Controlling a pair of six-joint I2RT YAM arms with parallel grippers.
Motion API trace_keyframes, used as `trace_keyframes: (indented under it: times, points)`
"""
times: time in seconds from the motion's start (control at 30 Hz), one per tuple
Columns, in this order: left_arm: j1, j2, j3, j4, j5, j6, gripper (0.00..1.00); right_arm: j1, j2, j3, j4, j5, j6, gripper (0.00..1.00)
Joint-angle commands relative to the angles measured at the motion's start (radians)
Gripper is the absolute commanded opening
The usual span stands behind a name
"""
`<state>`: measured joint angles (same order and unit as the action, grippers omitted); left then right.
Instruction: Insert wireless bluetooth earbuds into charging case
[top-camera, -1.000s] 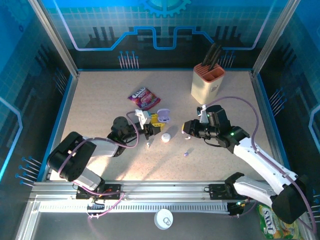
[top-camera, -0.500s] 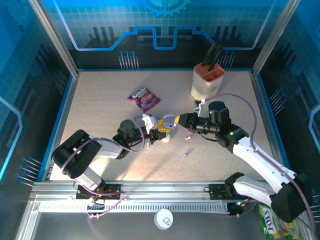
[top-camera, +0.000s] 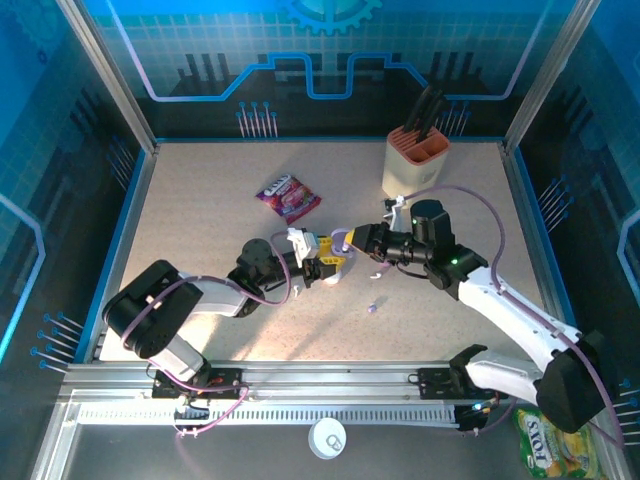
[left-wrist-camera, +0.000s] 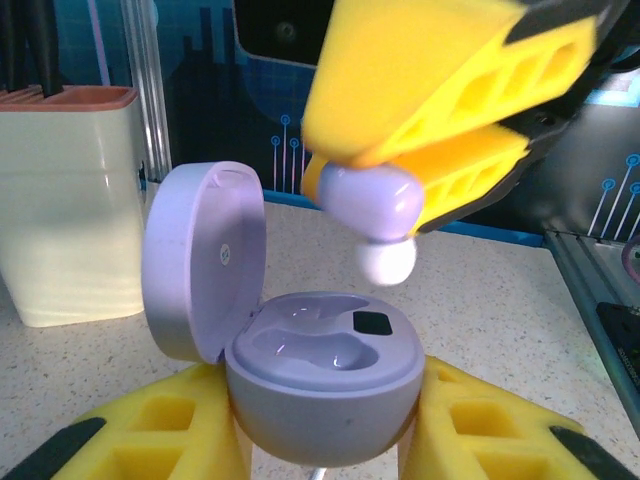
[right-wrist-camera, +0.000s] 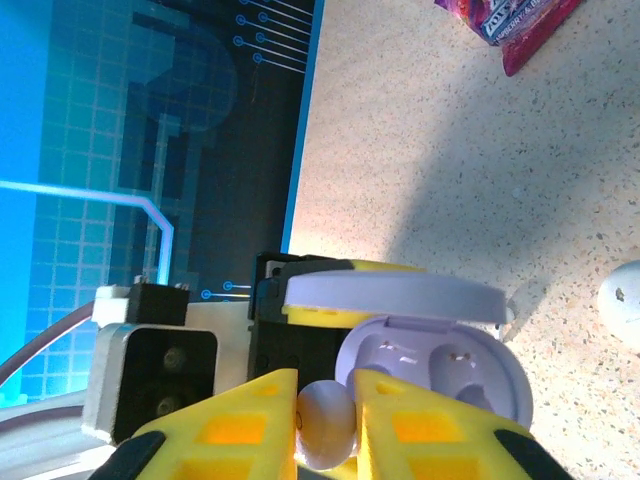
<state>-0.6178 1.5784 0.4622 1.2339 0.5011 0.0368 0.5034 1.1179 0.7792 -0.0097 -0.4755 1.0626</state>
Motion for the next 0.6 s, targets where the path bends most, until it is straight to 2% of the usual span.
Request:
trace_keyframes:
  times: [0.0, 0.43, 0.57]
  points:
    - [-0.013, -0.035, 0.025, 0.001, 0.008, 0.03, 0.35, 0.007, 0.018, 0.01, 0.037, -0.011, 0.006, 0.19]
    - [-0.016, -0.023, 0.041, 0.014, 0.004, 0.025, 0.35, 0.046, 0.062, 0.011, 0.074, 0.002, 0.013, 0.19]
    - [-0.017, -0.018, 0.039, 0.024, 0.0, 0.022, 0.35, 0.06, 0.067, 0.022, 0.021, 0.03, -0.015, 0.19]
